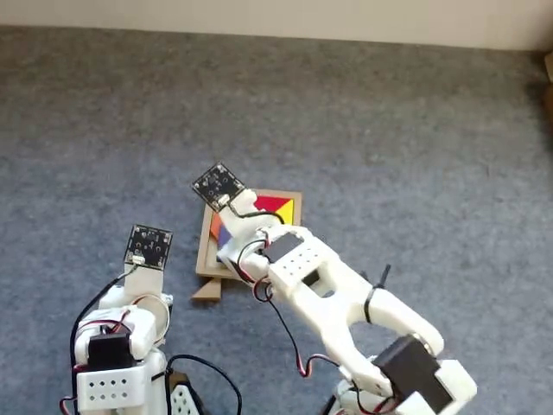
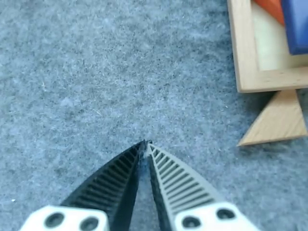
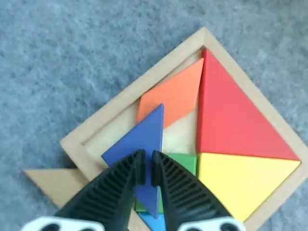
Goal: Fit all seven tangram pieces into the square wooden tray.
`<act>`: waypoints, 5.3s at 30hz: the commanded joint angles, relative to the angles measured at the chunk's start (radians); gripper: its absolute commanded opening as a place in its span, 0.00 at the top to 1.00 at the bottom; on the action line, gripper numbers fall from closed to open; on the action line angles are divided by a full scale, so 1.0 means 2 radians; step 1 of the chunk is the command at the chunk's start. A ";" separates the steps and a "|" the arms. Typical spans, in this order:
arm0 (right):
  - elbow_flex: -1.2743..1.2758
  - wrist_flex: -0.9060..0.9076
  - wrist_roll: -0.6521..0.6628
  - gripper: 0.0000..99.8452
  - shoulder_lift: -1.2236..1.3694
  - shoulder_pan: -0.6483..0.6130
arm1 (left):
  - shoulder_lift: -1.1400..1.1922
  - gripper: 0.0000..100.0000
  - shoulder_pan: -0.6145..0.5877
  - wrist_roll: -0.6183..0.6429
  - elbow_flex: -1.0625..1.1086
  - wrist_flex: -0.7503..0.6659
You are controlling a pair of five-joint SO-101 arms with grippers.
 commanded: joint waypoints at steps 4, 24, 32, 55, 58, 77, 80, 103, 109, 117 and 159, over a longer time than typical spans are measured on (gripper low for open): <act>-0.005 -0.013 -0.004 0.97 0.022 -0.025 | -0.023 0.99 0.003 0.005 0.010 0.003; -0.006 0.034 -0.002 0.97 0.013 -0.033 | -0.023 0.99 0.003 0.005 0.010 0.003; -0.018 0.063 -0.003 0.97 0.006 -0.008 | -0.023 0.99 0.003 0.005 0.010 0.003; 0.036 -0.214 -0.005 0.97 -0.058 0.030 | -0.023 0.99 -0.020 0.005 0.010 0.003; 0.034 -0.215 -0.005 0.97 -0.021 0.043 | -0.023 0.99 -0.031 0.005 0.010 0.003; -0.063 -0.221 -0.002 0.97 0.105 0.058 | -0.023 0.99 -0.033 0.005 0.010 0.003; -0.046 -0.212 -0.002 0.97 0.049 0.062 | -0.023 0.99 -0.033 0.005 0.010 0.003; 0.129 -0.210 -0.005 0.97 -0.159 0.074 | -0.022 0.99 -0.036 0.005 0.010 0.002; 0.124 -0.210 -0.054 0.97 -0.171 0.148 | -0.022 0.99 -0.036 0.005 0.010 0.002; 0.158 -0.166 -0.065 0.97 -0.343 0.216 | -0.022 0.99 -0.036 0.005 0.010 0.002; 0.510 0.267 -0.068 0.97 -0.850 0.281 | -0.022 0.99 -0.036 0.005 0.010 0.002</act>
